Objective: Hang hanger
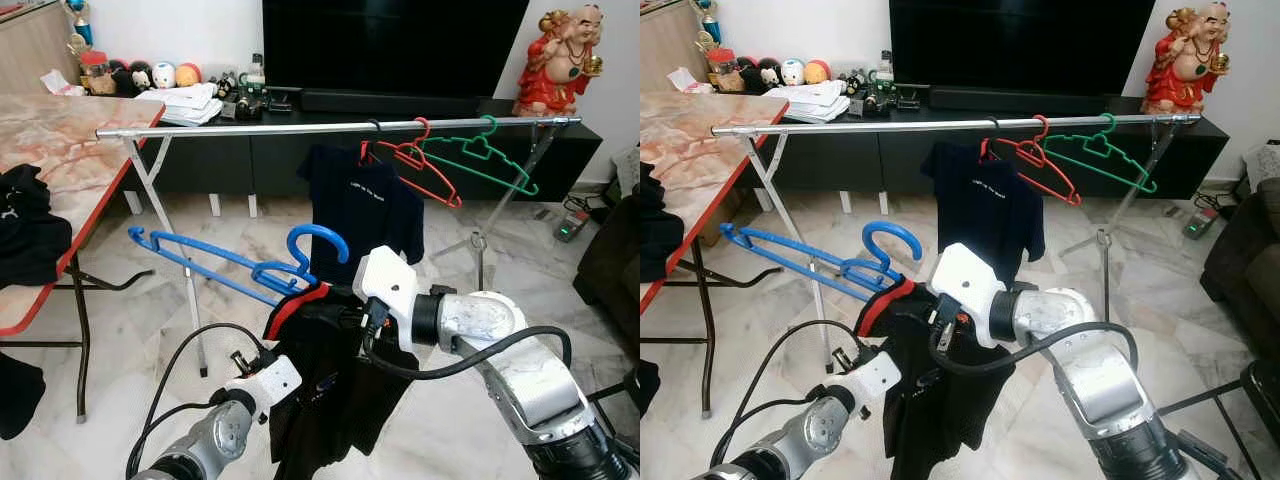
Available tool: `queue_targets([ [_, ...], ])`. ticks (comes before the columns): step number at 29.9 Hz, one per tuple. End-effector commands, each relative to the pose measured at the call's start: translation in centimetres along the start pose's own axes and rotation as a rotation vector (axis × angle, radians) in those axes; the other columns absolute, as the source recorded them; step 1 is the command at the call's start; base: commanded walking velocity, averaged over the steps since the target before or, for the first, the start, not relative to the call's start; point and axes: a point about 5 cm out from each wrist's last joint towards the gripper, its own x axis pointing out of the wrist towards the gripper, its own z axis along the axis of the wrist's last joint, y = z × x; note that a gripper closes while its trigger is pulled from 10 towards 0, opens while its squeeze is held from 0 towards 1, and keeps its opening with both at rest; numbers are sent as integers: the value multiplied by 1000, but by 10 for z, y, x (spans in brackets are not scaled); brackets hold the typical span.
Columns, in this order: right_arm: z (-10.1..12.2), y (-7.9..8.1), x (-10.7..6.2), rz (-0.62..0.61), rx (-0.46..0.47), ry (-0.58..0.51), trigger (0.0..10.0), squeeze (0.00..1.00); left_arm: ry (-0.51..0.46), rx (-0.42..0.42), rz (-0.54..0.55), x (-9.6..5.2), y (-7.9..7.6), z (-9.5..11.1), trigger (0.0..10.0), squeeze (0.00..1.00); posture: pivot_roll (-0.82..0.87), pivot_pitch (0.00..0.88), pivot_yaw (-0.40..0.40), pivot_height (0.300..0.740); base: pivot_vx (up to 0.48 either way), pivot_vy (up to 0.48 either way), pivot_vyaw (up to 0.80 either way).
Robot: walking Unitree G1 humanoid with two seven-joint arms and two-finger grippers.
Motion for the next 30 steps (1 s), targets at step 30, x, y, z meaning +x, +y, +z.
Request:
queue_targets([
  [30,-120,-2,-88,-18,70,440,0,0,143,-553,86,-15,12,-36,0,0,8,59,-33,740,0,0,0],
])
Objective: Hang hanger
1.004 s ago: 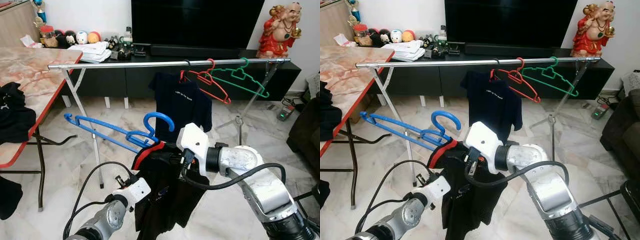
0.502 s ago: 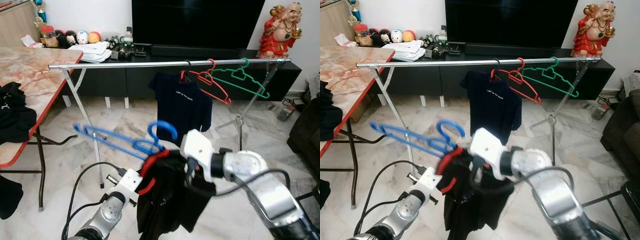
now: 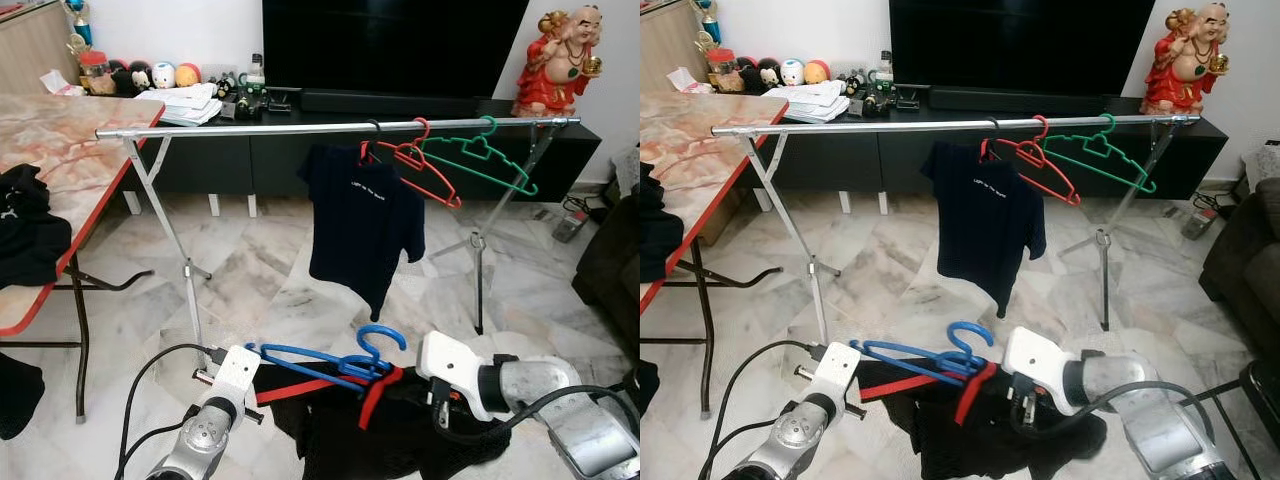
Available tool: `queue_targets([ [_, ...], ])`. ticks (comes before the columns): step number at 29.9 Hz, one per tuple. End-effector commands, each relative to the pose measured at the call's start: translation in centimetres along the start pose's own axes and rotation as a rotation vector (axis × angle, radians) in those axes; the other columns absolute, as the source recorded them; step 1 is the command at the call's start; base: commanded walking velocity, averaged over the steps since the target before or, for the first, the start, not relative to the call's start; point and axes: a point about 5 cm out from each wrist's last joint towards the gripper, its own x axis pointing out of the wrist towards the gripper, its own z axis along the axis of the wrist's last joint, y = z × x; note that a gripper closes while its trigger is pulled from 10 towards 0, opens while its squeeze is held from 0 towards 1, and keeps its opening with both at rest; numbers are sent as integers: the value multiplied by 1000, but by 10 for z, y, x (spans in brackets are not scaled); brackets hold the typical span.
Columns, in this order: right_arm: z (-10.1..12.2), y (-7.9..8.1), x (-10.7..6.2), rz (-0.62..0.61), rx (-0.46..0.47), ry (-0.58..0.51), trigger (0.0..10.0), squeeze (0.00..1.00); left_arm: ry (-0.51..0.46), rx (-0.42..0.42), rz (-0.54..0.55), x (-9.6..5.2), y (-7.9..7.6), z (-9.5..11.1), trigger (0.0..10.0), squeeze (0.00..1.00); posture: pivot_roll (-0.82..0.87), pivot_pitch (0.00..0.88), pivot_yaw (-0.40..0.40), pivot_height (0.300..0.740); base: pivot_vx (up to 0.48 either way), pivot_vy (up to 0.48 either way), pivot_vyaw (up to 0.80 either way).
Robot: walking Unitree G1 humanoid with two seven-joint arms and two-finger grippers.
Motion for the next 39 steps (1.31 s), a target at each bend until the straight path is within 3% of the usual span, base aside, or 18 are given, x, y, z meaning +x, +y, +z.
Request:
queue_targets([
  [1,-11,-11,-17,-51,10,32,0,0,18,-13,27,-2,7,-5,0,0,8,60,-33,740,0,0,0],
  [5,-26,-9,-27,3,67,48,0,0,19,5,20,-3,8,-6,0,0,5,63,-32,740,0,0,0],
  [10,-54,13,-35,152,64,168,0,0,15,-1,19,-3,7,-5,0,0,4,67,-34,740,0,0,0],
  [15,-74,7,-37,73,-9,309,0,0,9,-1,7,-2,5,-3,0,0,2,69,-30,740,0,0,0],
  [17,-75,5,-36,56,-20,320,0,0,8,0,5,-2,5,-3,0,0,4,68,-31,740,0,0,0],
  [22,-56,-13,-26,-133,48,136,0,0,8,26,-17,-3,3,-4,0,0,5,69,-33,740,0,0,0],
  [28,-45,-2,-10,-78,57,41,0,0,11,34,-25,-3,-2,-5,0,0,2,69,-35,740,0,0,0],
  [30,-46,-1,-9,-71,46,54,0,0,9,36,-28,-3,-2,-4,0,0,3,69,-36,740,0,0,0],
  [31,-55,2,-5,-70,0,133,0,0,1,37,-33,-2,-2,-2,0,0,4,68,-36,740,0,0,0],
  [34,-65,6,-2,-55,-43,222,0,0,-12,25,-44,0,0,2,0,0,4,67,-36,740,0,0,0],
  [39,-76,13,8,-68,-72,303,0,0,-133,-34,-40,8,13,32,0,0,13,60,-34,740,0,0,0],
])
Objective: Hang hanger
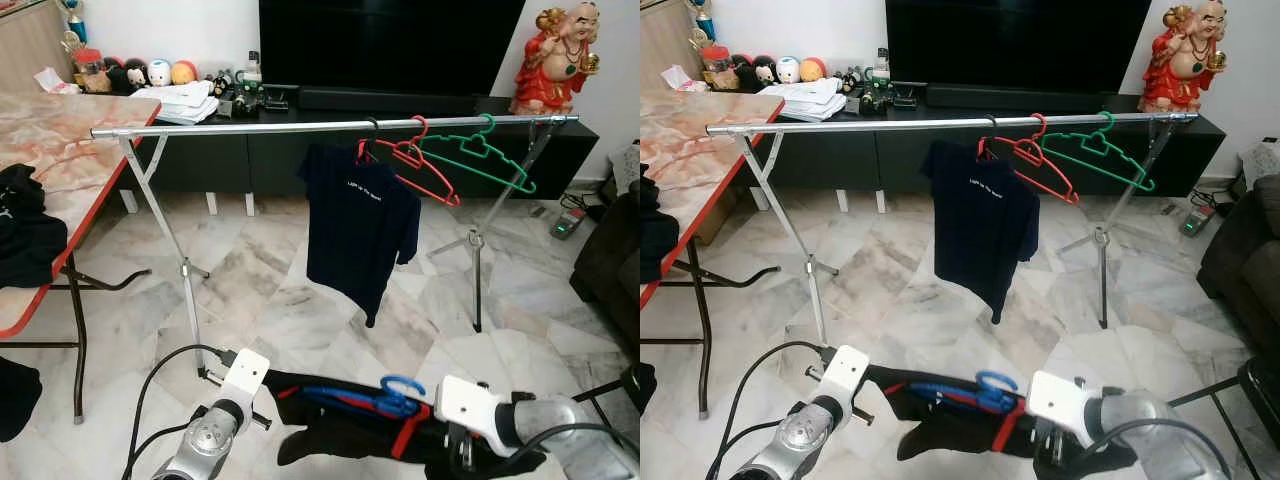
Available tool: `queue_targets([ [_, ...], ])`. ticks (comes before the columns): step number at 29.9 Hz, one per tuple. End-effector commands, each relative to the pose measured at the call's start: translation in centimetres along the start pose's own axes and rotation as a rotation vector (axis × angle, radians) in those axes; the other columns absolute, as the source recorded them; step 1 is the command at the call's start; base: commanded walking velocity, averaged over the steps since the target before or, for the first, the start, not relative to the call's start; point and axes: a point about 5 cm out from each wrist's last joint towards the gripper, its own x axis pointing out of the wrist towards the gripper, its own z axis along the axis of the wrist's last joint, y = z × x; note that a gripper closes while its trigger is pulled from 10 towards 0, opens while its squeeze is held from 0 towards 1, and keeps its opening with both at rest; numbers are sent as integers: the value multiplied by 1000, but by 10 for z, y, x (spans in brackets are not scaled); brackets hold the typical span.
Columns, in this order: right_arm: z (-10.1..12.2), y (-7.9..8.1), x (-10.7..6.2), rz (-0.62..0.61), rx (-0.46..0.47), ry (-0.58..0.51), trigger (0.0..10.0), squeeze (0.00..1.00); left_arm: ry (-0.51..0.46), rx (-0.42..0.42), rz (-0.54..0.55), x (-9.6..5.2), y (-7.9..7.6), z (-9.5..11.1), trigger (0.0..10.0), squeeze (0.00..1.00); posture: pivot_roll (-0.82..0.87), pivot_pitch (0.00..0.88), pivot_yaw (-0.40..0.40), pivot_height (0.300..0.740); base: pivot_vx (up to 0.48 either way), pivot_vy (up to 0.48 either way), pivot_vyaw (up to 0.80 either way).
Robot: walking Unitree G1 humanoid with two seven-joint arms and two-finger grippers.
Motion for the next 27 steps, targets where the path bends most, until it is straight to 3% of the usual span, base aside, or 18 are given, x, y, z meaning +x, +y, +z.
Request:
queue_targets([
  [1,-10,-1,-1,-19,-3,62,0,0,-49,-25,54,3,17,13,0,0,13,60,-34,740,0,0,0],
  [6,-8,-5,8,-113,23,72,0,0,-110,-20,-5,8,23,32,0,0,18,55,-28,740,0,0,0],
  [11,-3,-13,25,-271,112,93,0,0,-127,58,-236,3,15,43,0,0,32,41,-24,740,0,0,0],
  [13,-2,-14,27,-290,128,92,0,0,-124,69,-256,2,14,43,0,0,32,41,-24,740,0,0,0],
  [19,18,-8,46,-293,253,-25,0,0,-134,46,-446,-5,-6,54,0,0,45,27,-21,740,0,0,0],
  [20,25,-7,50,-288,275,-55,0,0,-138,53,-553,-11,-15,60,0,0,47,24,-21,740,0,0,0],
  [25,42,-11,57,-266,367,-148,0,0,-157,81,-754,-29,-33,73,0,0,51,24,-22,740,0,0,0],
  [27,44,-14,57,-280,352,-142,0,0,-154,92,-831,-37,-40,76,0,0,51,31,-23,740,0,0,0],
])
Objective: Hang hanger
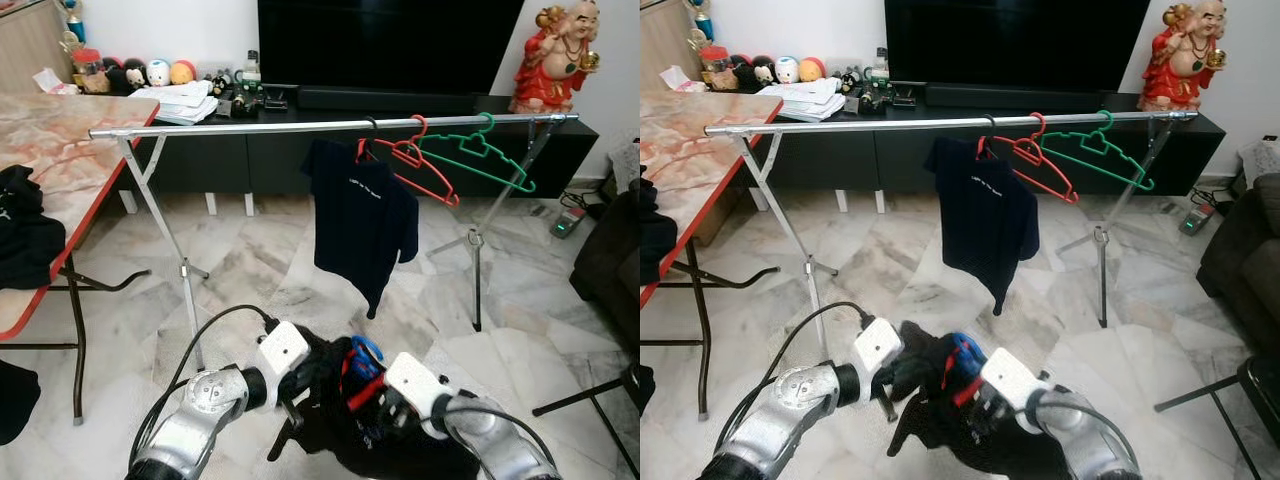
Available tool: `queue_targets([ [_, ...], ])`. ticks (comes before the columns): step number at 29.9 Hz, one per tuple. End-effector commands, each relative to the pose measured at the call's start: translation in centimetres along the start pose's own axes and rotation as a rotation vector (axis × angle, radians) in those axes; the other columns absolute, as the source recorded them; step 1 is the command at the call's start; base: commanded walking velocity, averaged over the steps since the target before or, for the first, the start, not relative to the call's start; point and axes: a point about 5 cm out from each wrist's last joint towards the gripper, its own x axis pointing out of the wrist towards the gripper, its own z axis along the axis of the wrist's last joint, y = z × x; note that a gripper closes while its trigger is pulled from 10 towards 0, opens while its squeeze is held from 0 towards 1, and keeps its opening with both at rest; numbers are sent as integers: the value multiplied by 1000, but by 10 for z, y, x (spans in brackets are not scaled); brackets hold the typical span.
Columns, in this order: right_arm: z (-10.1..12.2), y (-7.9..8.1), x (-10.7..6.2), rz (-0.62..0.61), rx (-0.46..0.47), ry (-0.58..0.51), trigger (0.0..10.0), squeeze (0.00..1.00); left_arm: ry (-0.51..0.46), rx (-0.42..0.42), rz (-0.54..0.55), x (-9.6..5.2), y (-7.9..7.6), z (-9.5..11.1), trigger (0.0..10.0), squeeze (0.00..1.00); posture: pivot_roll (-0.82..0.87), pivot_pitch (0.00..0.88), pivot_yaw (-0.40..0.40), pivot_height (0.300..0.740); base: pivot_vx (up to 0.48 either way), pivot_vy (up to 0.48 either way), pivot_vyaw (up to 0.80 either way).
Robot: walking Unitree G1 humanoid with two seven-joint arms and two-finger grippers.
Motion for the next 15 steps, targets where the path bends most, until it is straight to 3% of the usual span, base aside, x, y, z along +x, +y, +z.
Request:
queue_targets([
  [1,4,-7,-1,-26,11,-9,0,0,-17,6,-80,2,-9,8,0,0,51,31,-23,740,0,0,0],
  [5,8,-13,0,-60,31,-32,0,0,21,1,-157,-4,-21,10,0,0,52,39,-25,740,0,0,0],
  [6,9,-14,0,-62,36,-36,0,0,24,3,-170,-5,-23,10,549,0,52,41,-24,740,0,0,0],
  [7,11,-14,1,-57,49,-50,0,0,53,12,-179,-8,-26,9,7255,0,55,46,-27,740,0,0,0],
  [8,12,-15,1,-56,53,-57,0,0,66,19,-180,-9,-27,8,10000,0,55,46,-27,740,0,0,0],
  [9,14,-15,1,-55,60,-64,0,0,78,23,-190,-10,-28,7,10000,0,58,48,-28,740,0,0,0],
  [10,16,-16,2,-55,63,-75,0,0,82,18,-223,-12,-31,7,10000,78,58,48,-28,740,0,0,0],
  [11,19,-18,2,-59,54,-87,0,0,76,13,-265,-14,-35,8,10000,925,60,50,-28,740,0,0,0],
  [12,19,-18,2,-59,54,-87,0,0,76,13,-265,-14,-35,8,10000,925,60,50,-28,740,0,0,0],
  [13,20,-19,2,-64,48,-93,0,0,75,13,-288,-15,-37,8,10000,1000,59,52,-29,740,0,0,0],
  [15,25,-18,4,-46,47,-116,0,0,80,5,-319,-17,-42,10,10000,1000,63,55,-34,740,0,0,0],
])
